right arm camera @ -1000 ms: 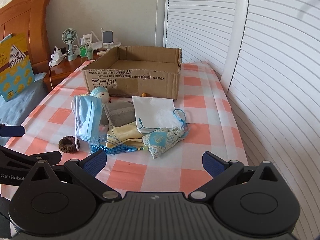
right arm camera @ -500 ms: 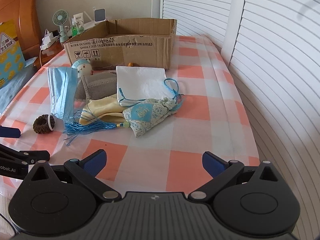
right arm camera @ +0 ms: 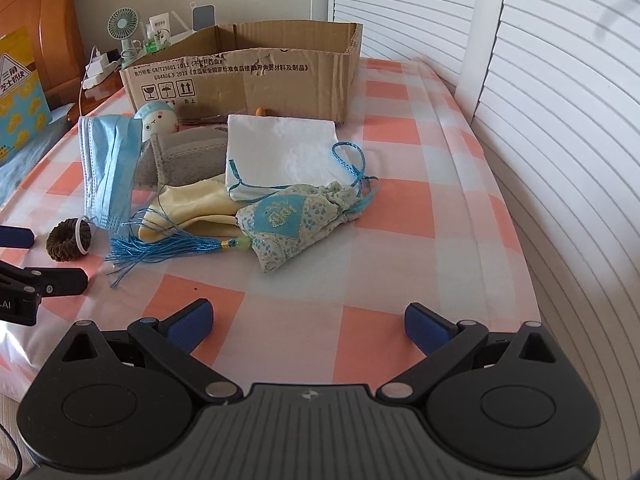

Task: Organize soft objects
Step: 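Move the left tool to the brown hair tie while the right tool approaches the blue floral sachet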

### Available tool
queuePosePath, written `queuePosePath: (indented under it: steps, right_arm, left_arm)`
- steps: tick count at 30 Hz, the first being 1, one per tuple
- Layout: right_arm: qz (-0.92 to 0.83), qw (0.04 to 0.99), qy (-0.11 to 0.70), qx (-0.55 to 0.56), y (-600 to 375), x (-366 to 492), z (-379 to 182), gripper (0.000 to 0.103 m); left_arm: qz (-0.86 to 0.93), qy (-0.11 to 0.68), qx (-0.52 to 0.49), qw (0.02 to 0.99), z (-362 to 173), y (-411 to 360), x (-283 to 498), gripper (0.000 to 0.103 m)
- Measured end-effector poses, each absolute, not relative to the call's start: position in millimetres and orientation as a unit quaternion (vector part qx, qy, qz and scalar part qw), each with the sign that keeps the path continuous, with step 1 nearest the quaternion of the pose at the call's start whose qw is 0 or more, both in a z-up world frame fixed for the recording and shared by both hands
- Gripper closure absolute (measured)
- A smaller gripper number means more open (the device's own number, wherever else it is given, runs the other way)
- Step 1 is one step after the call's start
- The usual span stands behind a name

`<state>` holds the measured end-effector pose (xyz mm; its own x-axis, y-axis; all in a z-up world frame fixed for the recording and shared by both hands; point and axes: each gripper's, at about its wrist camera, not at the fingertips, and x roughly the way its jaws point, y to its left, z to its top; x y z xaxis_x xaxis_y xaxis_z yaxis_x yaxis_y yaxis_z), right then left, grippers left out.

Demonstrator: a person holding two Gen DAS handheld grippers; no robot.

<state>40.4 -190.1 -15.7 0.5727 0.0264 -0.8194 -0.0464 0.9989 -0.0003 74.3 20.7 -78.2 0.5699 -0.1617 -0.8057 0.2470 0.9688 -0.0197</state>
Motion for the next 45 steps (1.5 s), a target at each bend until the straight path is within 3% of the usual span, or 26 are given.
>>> queuePosePath:
  steps: [7, 9, 11, 19, 34, 45]
  right_arm:
    - [0.024, 0.89, 0.455, -0.019, -190.0, 42.6, -18.2, 0.0]
    - [0.024, 0.89, 0.454, -0.018, -190.9, 44.1, -18.7, 0.0]
    - [0.025, 0.891, 0.452, -0.019, -191.3, 44.9, -19.5, 0.0]
    - [0.023, 0.894, 0.447, -0.021, -190.9, 45.7, -20.3, 0.0]
    - [0.045, 0.896, 0.439, -0.049, -191.9, 55.8, -18.8, 0.0]
    - [0.096, 0.918, 0.378, -0.067, -179.9, 80.0, -3.7, 0.0]
  left_arm:
    - [-0.111, 0.442, 0.047, 0.889, -79.1, 19.0, 84.0, 0.002]
    - [-0.115, 0.44, 0.05, 0.889, -78.7, 17.7, 83.9, 0.009]
    - [-0.126, 0.433, 0.05, 0.891, -77.1, 17.4, 81.8, 0.024]
    - [-0.168, 0.416, 0.068, 0.891, -70.7, 12.2, 77.1, 0.057]
    - [-0.142, 0.429, 0.05, 0.891, -67.8, 37.5, 53.0, 0.059]
    - [-0.14, 0.43, 0.044, 0.891, -67.1, 39.7, 52.3, 0.059]
